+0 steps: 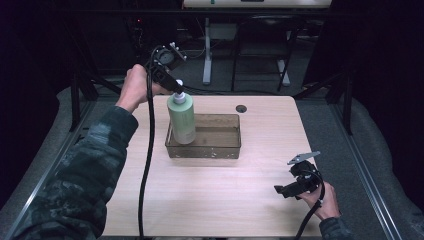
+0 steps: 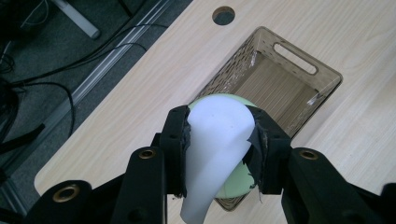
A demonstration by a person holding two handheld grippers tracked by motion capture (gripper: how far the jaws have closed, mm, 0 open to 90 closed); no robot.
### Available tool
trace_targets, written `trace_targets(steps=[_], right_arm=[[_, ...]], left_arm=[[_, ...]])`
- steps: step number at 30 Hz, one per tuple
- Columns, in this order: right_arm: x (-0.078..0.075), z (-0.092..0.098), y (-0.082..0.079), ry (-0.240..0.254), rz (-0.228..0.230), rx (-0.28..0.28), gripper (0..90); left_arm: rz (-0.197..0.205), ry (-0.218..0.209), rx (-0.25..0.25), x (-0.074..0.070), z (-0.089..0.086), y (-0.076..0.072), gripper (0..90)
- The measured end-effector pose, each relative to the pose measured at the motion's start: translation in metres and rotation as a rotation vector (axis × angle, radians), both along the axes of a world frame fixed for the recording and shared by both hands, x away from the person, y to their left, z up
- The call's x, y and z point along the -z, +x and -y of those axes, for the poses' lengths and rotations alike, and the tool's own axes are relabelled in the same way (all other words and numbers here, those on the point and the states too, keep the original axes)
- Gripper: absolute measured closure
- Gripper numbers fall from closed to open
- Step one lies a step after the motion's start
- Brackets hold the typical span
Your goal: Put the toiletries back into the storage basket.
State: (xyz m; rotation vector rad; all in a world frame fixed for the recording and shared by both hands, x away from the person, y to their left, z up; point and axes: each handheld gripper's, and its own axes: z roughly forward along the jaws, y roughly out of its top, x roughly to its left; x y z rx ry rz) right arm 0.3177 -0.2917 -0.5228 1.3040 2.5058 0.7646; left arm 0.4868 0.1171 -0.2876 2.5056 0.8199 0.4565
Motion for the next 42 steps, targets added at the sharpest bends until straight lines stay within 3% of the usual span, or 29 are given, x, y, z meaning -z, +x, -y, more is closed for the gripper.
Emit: trace_targets(steps=[7, 9, 42], right_arm=[[0.000, -0.001, 0.000, -0.009, 0.001, -0.002, 0.4], [0.000, 0.000, 0.000, -0.005, 0.004, -0.003, 0.4], [0.000, -0.004, 0.000, -0.012, 0.002, -0.011, 0.5]], left_arm=[[-0.016, -0.026, -0.006, 0.011, -0.002, 0.001, 62.6], [-0.021, -0.010, 0.004, 0.013, -0.002, 0.001, 62.6], [-0.049, -0.013, 0.007, 0.032, -0.014, -0.006, 62.6]])
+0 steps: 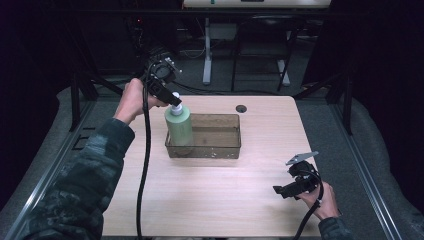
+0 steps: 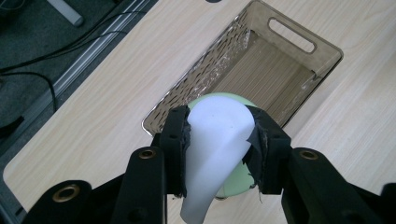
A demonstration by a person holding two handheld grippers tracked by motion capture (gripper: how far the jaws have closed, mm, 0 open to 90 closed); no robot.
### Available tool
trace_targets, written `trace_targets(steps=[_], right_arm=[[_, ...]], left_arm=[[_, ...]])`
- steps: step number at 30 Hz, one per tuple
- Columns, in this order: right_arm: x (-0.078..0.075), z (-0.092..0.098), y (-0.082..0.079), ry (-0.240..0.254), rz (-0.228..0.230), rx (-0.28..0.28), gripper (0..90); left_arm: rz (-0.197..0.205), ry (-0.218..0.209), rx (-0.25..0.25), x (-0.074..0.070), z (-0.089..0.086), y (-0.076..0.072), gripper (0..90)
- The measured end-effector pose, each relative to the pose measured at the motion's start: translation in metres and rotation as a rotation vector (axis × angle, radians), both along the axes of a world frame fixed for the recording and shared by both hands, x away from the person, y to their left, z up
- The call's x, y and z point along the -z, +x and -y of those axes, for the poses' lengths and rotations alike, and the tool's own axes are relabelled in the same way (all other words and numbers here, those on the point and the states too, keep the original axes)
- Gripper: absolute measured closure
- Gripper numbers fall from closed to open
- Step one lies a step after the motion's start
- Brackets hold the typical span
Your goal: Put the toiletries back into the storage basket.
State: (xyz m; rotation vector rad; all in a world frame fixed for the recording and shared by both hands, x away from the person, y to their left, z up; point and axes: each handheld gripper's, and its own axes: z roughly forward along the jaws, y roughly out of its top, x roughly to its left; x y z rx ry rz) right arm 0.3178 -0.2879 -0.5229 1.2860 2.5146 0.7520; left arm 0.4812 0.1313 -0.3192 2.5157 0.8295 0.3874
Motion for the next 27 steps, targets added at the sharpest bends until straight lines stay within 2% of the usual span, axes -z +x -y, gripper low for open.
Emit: trace_targets(steps=[16, 27], right_arm=[[-0.0004, 0.0000, 0.0003, -0.005, 0.000, -0.005, 0.8], [-0.0006, 0.0020, 0.0008, -0.003, 0.005, -0.008, 0.7]], left_arm=[[-0.023, 0.023, 0.007, 0.0058, -0.0044, -0.0040, 62.6], [-0.023, 0.015, -0.004, 0.0083, -0.0097, -0.0058, 62.5]])
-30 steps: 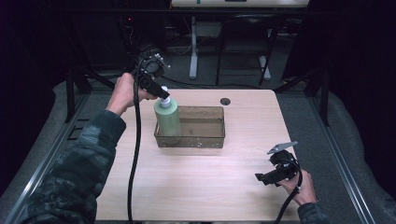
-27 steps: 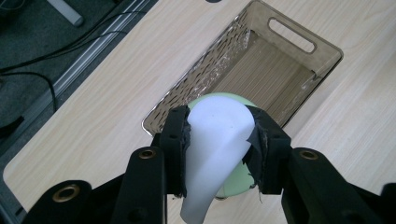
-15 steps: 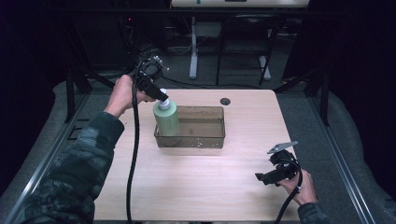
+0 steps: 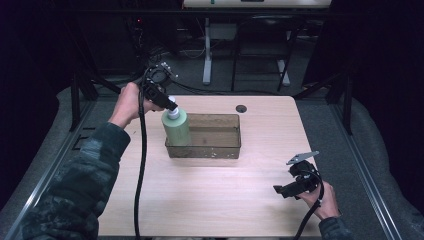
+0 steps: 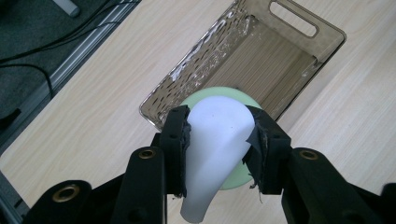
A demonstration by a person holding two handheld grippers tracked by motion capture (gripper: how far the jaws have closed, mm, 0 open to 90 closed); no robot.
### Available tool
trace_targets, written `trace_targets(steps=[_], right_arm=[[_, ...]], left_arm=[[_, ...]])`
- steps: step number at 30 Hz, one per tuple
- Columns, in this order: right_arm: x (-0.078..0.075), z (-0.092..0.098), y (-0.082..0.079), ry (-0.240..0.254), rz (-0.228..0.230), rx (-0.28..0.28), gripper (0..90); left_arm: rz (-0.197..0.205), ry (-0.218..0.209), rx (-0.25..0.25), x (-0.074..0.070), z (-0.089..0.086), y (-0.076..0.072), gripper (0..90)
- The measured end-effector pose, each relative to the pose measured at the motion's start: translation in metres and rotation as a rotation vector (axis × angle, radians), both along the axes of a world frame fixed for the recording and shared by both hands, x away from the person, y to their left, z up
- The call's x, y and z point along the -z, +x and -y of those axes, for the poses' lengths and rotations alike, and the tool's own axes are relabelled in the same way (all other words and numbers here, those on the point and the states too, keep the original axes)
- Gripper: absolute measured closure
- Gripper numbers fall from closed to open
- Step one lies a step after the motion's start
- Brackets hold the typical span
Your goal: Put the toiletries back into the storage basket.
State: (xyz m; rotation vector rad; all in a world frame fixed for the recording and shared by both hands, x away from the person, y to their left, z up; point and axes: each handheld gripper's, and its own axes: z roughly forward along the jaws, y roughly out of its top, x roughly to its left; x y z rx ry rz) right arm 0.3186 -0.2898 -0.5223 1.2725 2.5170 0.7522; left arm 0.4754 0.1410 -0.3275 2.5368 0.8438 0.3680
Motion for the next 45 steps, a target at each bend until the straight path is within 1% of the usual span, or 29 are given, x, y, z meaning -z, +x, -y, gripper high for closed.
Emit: trace_targets(steps=[2, 3, 5, 7, 8, 9, 11, 13, 14, 15, 16, 19, 20, 21, 22, 23, 25, 26, 28, 29, 30, 34, 36, 37, 39, 41, 43, 45], right_arm=[[0.000, 0.000, 0.000, 0.001, 0.000, 0.000, 0.7], [0.000, 0.000, 0.000, 0.000, 0.001, 0.001, 0.7], [0.000, 0.000, 0.000, 0.000, 0.001, 0.001, 0.7], [0.000, 0.000, 0.000, -0.002, -0.003, 0.002, 0.7], [0.000, 0.000, 0.000, -0.001, -0.001, 0.003, 0.7], [0.000, 0.000, 0.000, -0.001, -0.001, 0.003, 0.7], [-0.002, 0.000, -0.001, 0.001, 0.006, 0.004, 0.7], [-0.002, 0.000, -0.001, 0.004, 0.005, 0.006, 0.7], [-0.002, 0.000, -0.001, 0.004, 0.005, 0.006, 0.7], [-0.003, 0.000, -0.001, 0.009, 0.005, 0.008, 0.7], [-0.003, 0.000, -0.001, 0.008, 0.005, 0.008, 0.7], [-0.003, 0.000, -0.001, 0.008, 0.006, 0.007, 0.7], [-0.003, 0.000, -0.001, 0.009, 0.006, 0.006, 0.7], [-0.003, 0.000, -0.001, 0.008, 0.006, 0.005, 0.7], [-0.003, 0.000, -0.001, 0.008, 0.006, 0.005, 0.7], [-0.003, 0.000, -0.001, 0.003, 0.009, 0.005, 0.7], [-0.003, 0.000, -0.001, 0.003, 0.009, 0.006, 0.7], [-0.003, 0.000, -0.001, 0.008, 0.006, 0.007, 0.7], [-0.003, -0.001, -0.001, 0.004, 0.009, 0.007, 0.7], [-0.003, -0.001, -0.001, 0.004, 0.009, 0.007, 0.7], [-0.003, -0.001, -0.002, 0.004, 0.009, 0.006, 0.7], [-0.004, -0.002, -0.002, 0.009, 0.009, 0.001, 0.7], [-0.004, -0.002, -0.002, 0.009, 0.008, 0.001, 0.6], [-0.004, -0.002, -0.001, 0.009, 0.008, 0.001, 0.6], [-0.004, -0.001, -0.002, 0.008, 0.008, 0.007, 0.5], [-0.004, -0.001, -0.001, 0.008, 0.009, 0.008, 0.4], [-0.004, -0.001, -0.001, 0.012, 0.009, 0.011, 0.3], [-0.004, -0.001, -0.001, 0.015, 0.009, 0.013, 0.0]], left_arm=[[-0.001, 0.000, 0.002, 0.000, 0.000, 0.000, 62.5], [-0.011, -0.007, -0.001, 0.000, -0.001, 0.001, 62.3], [-0.010, -0.007, -0.007, 0.000, -0.002, 0.002, 62.0], [-0.014, -0.047, -0.024, 0.003, -0.004, 0.005, 61.6], [-0.013, -0.056, -0.025, 0.004, -0.004, 0.005, 61.4], [-0.013, -0.056, -0.025, 0.004, -0.004, 0.005, 61.0], [-0.017, -0.067, -0.044, 0.008, -0.005, 0.006, 57.2], [-0.031, -0.095, -0.058, 0.010, -0.008, 0.007, 53.2], [-0.031, -0.095, -0.058, 0.010, -0.008, 0.007, 52.7], [-0.029, -0.116, -0.060, 0.011, -0.009, 0.007, 50.2], [-0.029, -0.145, -0.071, 0.011, -0.012, 0.007, 47.5], [-0.023, -0.162, -0.075, 0.011, -0.013, 0.005, 37.8], [-0.016, -0.188, -0.074, 0.010, -0.015, 0.002, 34.1], [-0.006, -0.190, -0.075, 0.011, -0.015, 0.000, 30.7], [-0.006, -0.190, -0.075, 0.011, -0.015, 0.000, 27.3], [0.003, -0.181, -0.077, 0.013, -0.015, -0.004, 23.3], [0.007, -0.176, -0.078, 0.015, -0.015, -0.006, 21.4], [0.012, -0.175, -0.090, 0.019, -0.016, -0.010, 18.4], [0.022, -0.162, -0.101, 0.022, -0.017, -0.015, 15.5], [0.022, -0.162, -0.101, 0.022, -0.017, -0.015, 14.8], [0.024, -0.171, -0.107, 0.025, -0.018, -0.018, 14.8], [0.037, -0.180, -0.116, 0.030, -0.023, -0.028, 11.5], [0.038, -0.179, -0.118, 0.033, -0.026, -0.034, 9.9], [0.038, -0.188, -0.119, 0.035, -0.028, -0.037, 8.4], [0.034, -0.193, -0.121, 0.039, -0.032, -0.042, 6.8], [0.038, -0.189, -0.124, 0.043, -0.035, -0.047, 4.2], [0.031, -0.201, -0.128, 0.051, -0.039, -0.053, 2.4], [0.031, -0.190, -0.129, 0.059, -0.041, -0.059, 1.1]])
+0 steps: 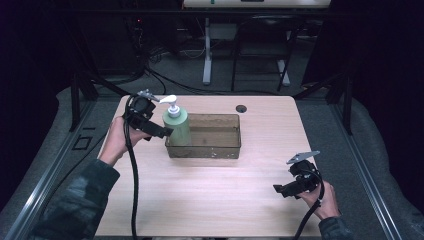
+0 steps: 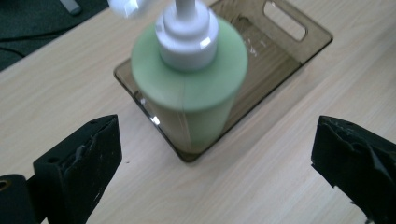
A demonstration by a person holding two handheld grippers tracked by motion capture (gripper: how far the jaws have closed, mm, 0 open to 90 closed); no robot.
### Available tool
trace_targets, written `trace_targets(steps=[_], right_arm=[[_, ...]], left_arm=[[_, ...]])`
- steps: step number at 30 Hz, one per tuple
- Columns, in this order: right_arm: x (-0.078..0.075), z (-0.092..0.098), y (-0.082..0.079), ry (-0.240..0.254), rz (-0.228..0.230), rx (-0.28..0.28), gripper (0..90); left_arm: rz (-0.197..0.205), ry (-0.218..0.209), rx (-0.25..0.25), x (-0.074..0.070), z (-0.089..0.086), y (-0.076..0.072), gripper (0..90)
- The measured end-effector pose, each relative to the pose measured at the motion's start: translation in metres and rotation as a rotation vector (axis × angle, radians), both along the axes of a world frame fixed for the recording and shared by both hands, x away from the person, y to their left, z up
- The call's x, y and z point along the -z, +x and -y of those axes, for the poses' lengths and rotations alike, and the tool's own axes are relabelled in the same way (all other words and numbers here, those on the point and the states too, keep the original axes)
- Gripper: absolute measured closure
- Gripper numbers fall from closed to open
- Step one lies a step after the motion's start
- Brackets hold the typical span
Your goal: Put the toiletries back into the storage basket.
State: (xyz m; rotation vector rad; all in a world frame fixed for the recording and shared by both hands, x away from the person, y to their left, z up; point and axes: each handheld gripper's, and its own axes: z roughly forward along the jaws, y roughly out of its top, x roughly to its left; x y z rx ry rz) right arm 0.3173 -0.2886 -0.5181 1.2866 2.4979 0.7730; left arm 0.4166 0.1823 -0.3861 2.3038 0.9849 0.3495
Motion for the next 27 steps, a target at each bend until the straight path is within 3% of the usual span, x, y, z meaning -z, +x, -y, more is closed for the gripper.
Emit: trace_targets(steps=[2, 5, 11, 19, 22, 24, 27], right_arm=[[0.000, 0.000, 0.000, -0.006, -0.001, -0.001, 0.0], [0.001, 0.000, 0.001, -0.006, -0.001, -0.002, 0.0], [0.002, 0.000, 0.001, -0.014, -0.006, 0.000, 0.0], [0.001, 0.002, 0.001, -0.011, 0.003, 0.004, 0.0], [0.004, 0.001, 0.002, -0.005, -0.006, 0.005, 0.0], [0.004, 0.001, 0.002, -0.014, -0.010, 0.004, 0.0], [0.004, 0.001, 0.002, -0.008, -0.001, 0.008, 0.0]], left_arm=[[0.000, 0.022, 0.001, 0.005, -0.002, -0.005, 0.2], [-0.006, 0.000, -0.009, 0.012, -0.010, -0.009, 0.0], [0.004, 0.028, -0.033, 0.036, -0.019, -0.025, 0.0], [-0.032, -0.025, -0.079, 0.069, -0.034, -0.033, 0.0], [-0.038, -0.008, -0.082, 0.076, -0.036, -0.034, 0.0], [-0.049, -0.034, -0.088, 0.079, -0.039, -0.034, 0.0], [-0.050, -0.036, -0.095, 0.085, -0.043, -0.034, 0.0]])
